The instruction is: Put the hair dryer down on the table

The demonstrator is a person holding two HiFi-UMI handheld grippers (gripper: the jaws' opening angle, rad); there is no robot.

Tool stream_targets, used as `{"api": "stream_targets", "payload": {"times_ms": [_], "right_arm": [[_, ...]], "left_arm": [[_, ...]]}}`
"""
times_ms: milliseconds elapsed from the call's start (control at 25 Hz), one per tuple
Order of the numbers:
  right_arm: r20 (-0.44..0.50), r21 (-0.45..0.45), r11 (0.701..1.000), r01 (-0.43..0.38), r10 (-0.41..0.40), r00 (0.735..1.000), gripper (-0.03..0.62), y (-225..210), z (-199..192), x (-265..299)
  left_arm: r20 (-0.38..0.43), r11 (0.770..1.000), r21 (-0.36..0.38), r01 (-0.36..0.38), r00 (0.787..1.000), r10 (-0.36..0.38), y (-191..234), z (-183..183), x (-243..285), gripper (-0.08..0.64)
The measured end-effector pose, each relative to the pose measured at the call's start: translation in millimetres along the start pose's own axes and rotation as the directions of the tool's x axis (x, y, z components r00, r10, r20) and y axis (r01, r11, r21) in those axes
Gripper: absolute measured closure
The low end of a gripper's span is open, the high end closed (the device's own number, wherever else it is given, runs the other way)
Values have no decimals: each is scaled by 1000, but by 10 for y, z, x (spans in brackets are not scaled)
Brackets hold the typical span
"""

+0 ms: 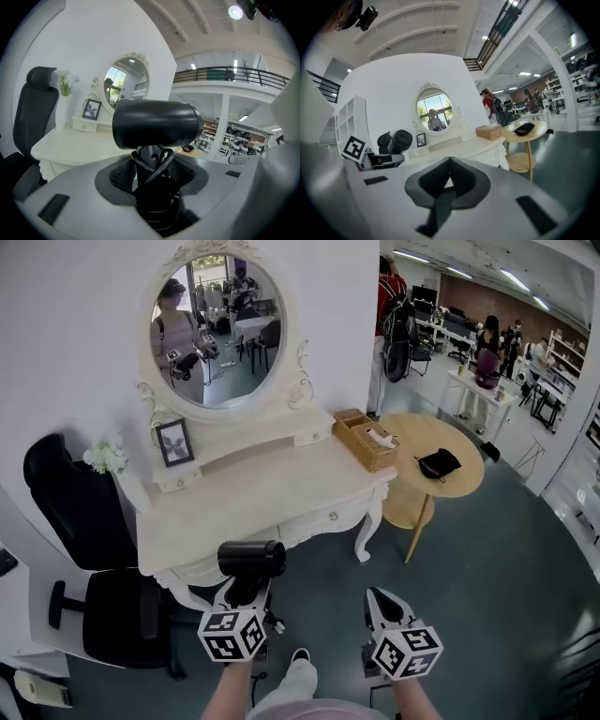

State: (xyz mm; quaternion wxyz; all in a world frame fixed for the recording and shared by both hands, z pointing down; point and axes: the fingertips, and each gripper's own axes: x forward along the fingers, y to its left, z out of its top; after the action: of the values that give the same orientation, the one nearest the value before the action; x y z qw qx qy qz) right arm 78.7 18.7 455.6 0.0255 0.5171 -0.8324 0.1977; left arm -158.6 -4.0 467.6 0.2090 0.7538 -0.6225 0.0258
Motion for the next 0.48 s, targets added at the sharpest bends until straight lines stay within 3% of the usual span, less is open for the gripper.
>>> {"api": "stream_targets", "payload": {"times_ms": [480], "right_arm": [[13,-1,997,78,-78,997,591,-71,381,1041]], "left_arm": [[-21,998,21,64,998,-64,500,550,1119,353]]}}
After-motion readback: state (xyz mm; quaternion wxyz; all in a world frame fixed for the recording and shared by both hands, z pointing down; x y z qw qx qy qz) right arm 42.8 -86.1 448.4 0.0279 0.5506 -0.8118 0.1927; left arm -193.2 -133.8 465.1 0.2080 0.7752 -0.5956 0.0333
